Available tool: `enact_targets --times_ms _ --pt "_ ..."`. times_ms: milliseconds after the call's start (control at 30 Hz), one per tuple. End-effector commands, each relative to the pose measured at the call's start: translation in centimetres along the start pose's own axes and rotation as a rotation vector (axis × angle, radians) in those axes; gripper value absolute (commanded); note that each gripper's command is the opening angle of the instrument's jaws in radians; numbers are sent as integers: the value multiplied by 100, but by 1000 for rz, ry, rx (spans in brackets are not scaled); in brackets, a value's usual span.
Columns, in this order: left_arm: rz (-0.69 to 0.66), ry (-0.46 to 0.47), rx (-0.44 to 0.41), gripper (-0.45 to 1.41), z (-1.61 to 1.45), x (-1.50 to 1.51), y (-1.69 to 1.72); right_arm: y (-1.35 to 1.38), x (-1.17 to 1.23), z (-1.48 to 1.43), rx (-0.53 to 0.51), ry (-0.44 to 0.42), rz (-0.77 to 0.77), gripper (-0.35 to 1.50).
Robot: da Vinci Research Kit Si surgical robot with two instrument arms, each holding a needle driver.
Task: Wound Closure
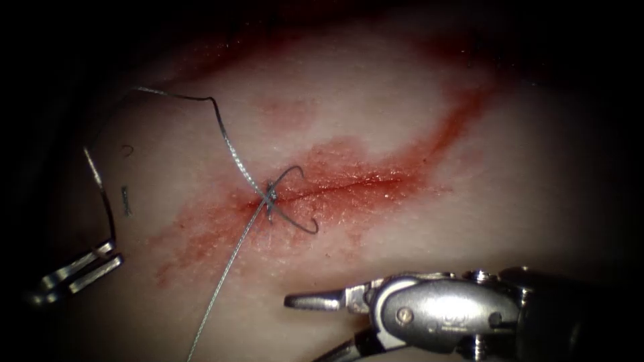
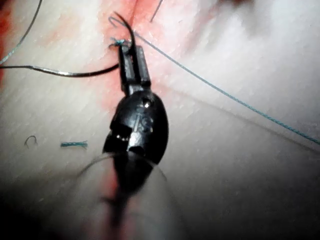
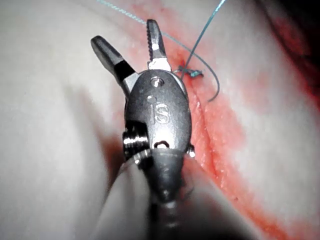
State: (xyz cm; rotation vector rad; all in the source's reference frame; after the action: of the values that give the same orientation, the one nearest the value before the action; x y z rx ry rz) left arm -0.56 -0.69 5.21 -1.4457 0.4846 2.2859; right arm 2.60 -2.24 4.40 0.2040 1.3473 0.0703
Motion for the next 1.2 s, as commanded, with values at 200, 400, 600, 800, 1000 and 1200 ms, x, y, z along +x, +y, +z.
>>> enact_targets --times_ms 200,400,600,800,1000,1200 --pt "-5 -17 53 -45 -4 -17 -7 38 -57 -12 -70 -36 -21 94" --pt "-1 3 39 -45 1 -16 0 55 -109 12 -100 -69 1 93" --pt "0 6 44 -45 3 -24 3 81 -168 47 -111 -115 54 91" --pt "-3 7 46 -45 4 -27 4 74 -181 44 -39 -121 67 -35" --pt "-1 8 46 -45 4 -28 4 64 -164 33 -33 -143 79 -35" --pt "2 17 44 -45 5 -29 7 15 -114 27 50 -146 90 -35"
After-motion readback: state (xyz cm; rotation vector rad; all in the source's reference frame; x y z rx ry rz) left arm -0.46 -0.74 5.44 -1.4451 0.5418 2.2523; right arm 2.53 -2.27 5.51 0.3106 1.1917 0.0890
